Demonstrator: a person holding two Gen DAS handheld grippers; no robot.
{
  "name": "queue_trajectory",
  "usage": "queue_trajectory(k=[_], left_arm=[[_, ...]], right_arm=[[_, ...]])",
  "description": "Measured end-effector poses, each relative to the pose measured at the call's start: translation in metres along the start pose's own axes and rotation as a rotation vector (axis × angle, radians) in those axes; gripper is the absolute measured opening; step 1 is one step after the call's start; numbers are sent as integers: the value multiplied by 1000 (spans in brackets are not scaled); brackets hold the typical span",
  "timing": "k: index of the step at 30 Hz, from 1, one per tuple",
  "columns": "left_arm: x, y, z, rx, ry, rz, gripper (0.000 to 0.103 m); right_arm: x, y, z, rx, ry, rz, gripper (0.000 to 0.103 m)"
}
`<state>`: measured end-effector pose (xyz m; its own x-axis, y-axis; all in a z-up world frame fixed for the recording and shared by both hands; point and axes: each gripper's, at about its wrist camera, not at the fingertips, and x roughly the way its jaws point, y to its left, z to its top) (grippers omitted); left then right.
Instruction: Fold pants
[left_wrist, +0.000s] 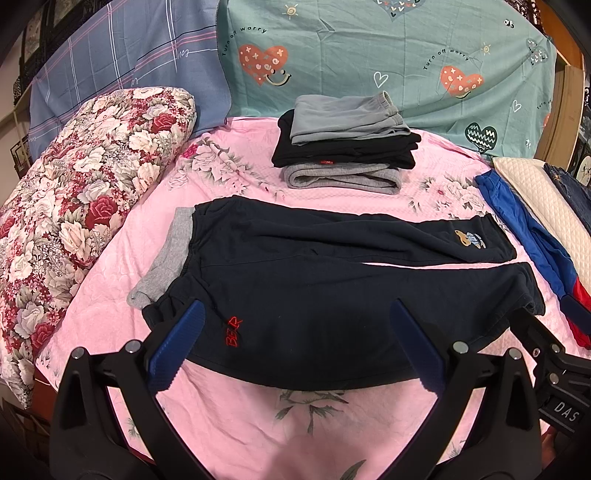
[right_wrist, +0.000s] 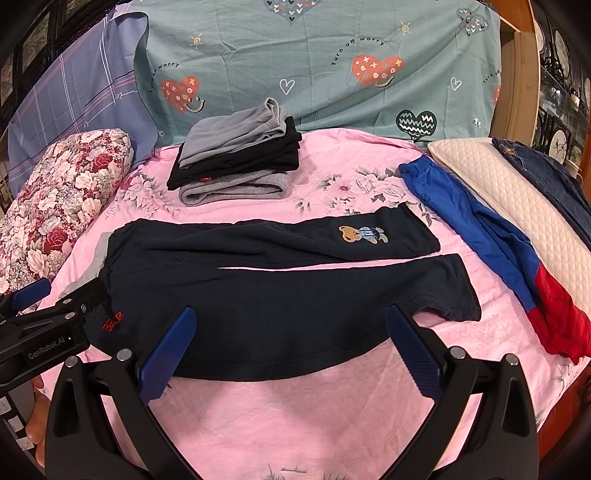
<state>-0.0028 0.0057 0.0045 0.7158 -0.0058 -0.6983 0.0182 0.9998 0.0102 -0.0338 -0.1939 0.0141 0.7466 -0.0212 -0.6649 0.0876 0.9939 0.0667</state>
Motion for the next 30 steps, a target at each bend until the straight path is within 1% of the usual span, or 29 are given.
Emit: queue_trajectory(k=[30], left_arm=[[4,-1,-6,-3,5,-1,101]], right_arm=[[1,2,-1,0,2,1,102]])
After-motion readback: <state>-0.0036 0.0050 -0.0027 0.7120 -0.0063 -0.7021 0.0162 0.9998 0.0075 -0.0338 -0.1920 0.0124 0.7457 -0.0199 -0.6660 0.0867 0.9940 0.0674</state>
